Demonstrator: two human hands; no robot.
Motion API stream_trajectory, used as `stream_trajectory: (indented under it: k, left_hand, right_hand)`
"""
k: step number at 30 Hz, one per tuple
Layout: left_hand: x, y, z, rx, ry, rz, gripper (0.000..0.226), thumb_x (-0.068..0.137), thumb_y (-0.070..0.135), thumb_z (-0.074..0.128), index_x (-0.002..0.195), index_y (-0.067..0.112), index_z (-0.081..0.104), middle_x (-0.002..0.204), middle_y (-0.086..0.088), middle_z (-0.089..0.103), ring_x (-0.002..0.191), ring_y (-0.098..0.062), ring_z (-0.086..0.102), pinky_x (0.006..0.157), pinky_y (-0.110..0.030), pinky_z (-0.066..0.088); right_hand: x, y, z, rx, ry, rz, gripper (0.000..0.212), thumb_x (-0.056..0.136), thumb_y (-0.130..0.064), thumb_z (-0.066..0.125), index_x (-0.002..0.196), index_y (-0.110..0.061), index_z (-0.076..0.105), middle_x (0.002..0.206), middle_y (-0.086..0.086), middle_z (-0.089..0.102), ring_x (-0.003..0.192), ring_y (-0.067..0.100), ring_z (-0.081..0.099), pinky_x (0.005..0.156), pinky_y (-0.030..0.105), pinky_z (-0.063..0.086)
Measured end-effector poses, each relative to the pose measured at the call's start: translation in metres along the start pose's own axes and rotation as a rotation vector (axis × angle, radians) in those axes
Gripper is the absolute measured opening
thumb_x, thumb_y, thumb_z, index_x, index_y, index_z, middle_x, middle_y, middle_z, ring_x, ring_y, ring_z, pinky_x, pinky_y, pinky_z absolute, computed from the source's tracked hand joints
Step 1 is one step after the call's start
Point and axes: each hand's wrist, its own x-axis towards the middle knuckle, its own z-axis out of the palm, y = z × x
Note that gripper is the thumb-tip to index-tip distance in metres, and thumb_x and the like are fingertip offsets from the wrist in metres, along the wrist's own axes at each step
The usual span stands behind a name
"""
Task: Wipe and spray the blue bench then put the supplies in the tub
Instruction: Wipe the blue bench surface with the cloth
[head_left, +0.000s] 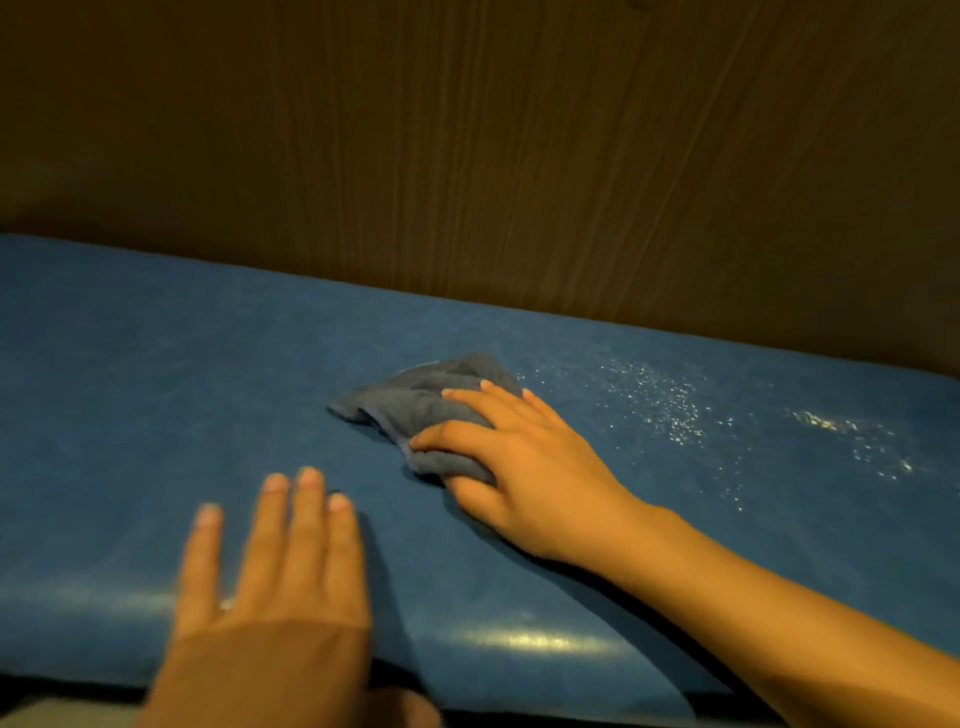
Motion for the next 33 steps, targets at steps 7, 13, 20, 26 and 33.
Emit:
stream_trajectory:
  k: [7,13,20,26,33]
  left_hand:
    - [0.037,0.063,-0.040,0.101,-1.008,0.038,0.123,0.029,0.058,0.076,0.103,-0.035,0.051,0.110,-0.058,0.048,0.100,-0.066,0.054,0.112,-0.053,0.004]
    - [0.022,0.053,-0.023,0.175,-0.716,0.107,0.068,0.065,0.043,0.053,0.064,-0.024,0.066,0.069,-0.047,0.063,0.057,-0.055,0.065,0.096,-0.063,0.034]
    - [0.011,0.049,0.008,0.153,-0.331,0.137,0.057,0.085,0.002,0.023,0.058,-0.015,0.070,0.067,-0.039,0.068,0.054,-0.047,0.068,0.062,-0.070,0.047]
    - [0.014,0.051,0.010,0.147,-0.246,0.138,0.053,0.085,-0.007,0.026,0.058,-0.014,0.071,0.068,-0.038,0.068,0.054,-0.046,0.068,0.063,-0.072,0.046]
    - [0.020,0.056,0.017,0.250,-0.079,0.117,0.024,0.065,-0.013,0.048,0.050,-0.014,0.066,0.061,-0.039,0.065,0.044,-0.043,0.063,0.064,-0.071,0.047]
  right_hand:
    - [0.063,0.025,0.004,-0.038,0.089,0.062,0.051,0.080,-0.043,0.035,0.129,-0.040,0.047,0.141,0.002,0.049,0.134,0.028,0.039,0.106,0.052,0.033]
    - [0.086,0.066,-0.010,-0.049,0.127,0.173,0.041,0.086,-0.039,0.049,0.127,-0.034,0.051,0.134,0.005,0.053,0.123,0.029,0.048,0.096,0.046,0.043]
    - [0.087,0.110,-0.029,-0.084,0.133,0.379,0.041,0.088,-0.036,0.044,0.128,-0.029,0.050,0.131,0.012,0.054,0.121,0.033,0.049,0.094,0.046,0.045]
    - [0.065,0.094,-0.019,-0.101,0.176,0.407,0.037,0.088,-0.036,0.045,0.122,-0.029,0.054,0.137,0.012,0.051,0.124,0.033,0.047,0.096,0.044,0.040]
    - [0.010,0.035,-0.003,-0.062,0.166,0.247,0.056,0.070,-0.045,0.021,0.108,-0.033,0.060,0.122,0.007,0.059,0.116,0.033,0.051,0.099,0.047,0.039]
